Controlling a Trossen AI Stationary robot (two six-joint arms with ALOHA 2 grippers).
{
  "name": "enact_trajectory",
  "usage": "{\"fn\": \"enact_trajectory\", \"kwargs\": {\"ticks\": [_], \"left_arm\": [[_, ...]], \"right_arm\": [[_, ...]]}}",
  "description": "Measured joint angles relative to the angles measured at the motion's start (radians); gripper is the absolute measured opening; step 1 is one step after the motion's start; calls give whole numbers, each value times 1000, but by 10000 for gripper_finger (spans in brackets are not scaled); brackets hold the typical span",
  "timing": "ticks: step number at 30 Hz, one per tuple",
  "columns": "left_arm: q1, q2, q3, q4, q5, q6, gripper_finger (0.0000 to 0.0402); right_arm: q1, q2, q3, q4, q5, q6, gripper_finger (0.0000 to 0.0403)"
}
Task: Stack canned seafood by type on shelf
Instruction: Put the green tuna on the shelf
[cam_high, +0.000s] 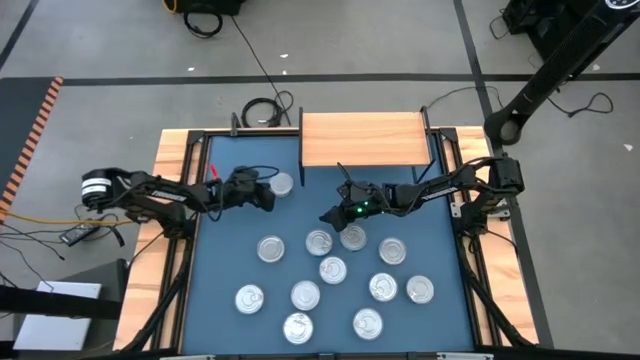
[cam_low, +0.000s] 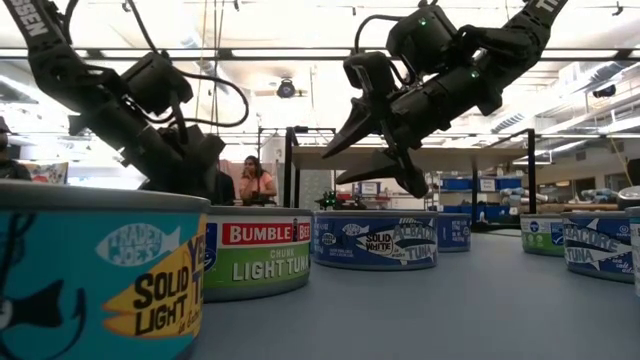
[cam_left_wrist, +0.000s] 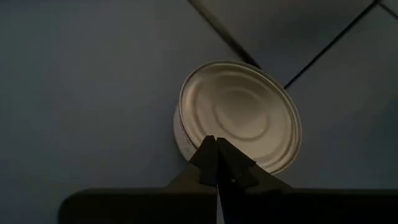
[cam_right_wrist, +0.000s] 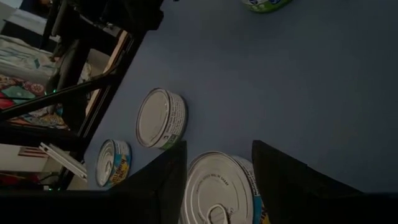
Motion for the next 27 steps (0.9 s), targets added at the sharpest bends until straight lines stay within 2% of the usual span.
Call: {"fn": "enact_trajectory", "kwargs": {"ticks": [6, 10, 16, 20, 24, 27], "left_arm": [[-20, 19, 3, -11, 85, -53, 0], [-74, 18, -2, -91, 150, -107, 0], [-196, 16, -2, -129, 148, -233, 0], [-288, 17, -2, -136, 96, -305, 0], [-330, 17, -2, -138, 61, -357, 0], [-347, 17, -2, -136, 55, -377, 0]], "right_arm": [[0, 0, 0, -2, 0, 0, 187], [0, 0, 0, -3, 0, -1, 187], [0, 0, 0, -2, 0, -1, 187], [5, 0, 0, 12, 0, -33, 187], [15, 0, 0, 48, 0, -130, 187], [22, 0, 41, 35, 1, -264, 188]]}}
